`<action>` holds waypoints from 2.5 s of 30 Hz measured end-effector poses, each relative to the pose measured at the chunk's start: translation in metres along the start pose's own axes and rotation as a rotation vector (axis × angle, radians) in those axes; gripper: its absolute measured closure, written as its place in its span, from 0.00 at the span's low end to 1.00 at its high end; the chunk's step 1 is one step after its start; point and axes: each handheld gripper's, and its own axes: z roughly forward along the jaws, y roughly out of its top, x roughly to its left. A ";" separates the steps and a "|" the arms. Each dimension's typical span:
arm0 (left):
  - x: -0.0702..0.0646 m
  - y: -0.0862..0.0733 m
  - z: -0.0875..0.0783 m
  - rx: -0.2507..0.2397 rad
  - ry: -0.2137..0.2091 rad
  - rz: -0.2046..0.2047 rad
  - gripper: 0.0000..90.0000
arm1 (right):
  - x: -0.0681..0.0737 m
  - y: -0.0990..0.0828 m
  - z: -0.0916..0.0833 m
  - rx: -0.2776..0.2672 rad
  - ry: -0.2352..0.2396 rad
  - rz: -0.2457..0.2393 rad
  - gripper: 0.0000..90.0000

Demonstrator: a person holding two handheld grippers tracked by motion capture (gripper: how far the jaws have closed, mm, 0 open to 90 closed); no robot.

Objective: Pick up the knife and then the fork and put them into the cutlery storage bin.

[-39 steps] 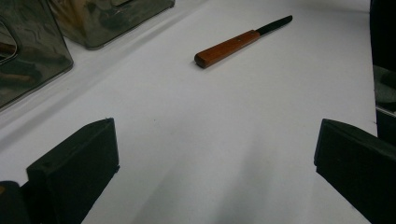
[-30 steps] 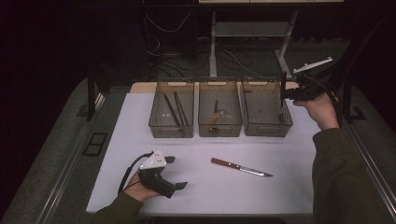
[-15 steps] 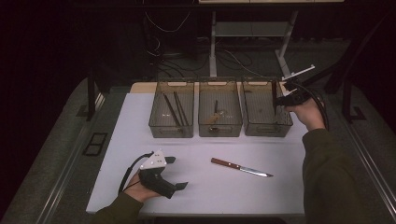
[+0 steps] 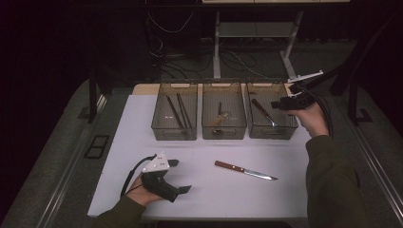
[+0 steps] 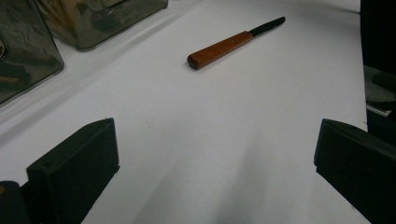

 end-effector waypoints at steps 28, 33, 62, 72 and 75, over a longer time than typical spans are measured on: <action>0.001 -0.003 -0.002 -0.004 -0.007 0.009 0.00 | 0.101 -0.064 -0.021 0.010 0.279 -0.233 0.47; 0.002 -0.003 -0.002 -0.002 -0.006 0.009 0.00 | 0.122 -0.069 -0.013 0.102 0.306 -0.343 0.49; 0.002 -0.004 0.001 0.013 -0.010 0.016 0.00 | 0.182 -0.079 0.034 0.430 0.298 -0.620 0.63; 0.002 -0.004 0.001 0.009 -0.013 0.015 0.00 | 0.189 -0.081 0.046 0.520 0.274 -0.673 0.73; 0.002 -0.004 0.001 0.013 -0.013 0.016 0.00 | 0.190 -0.082 0.049 0.538 0.268 -0.689 0.75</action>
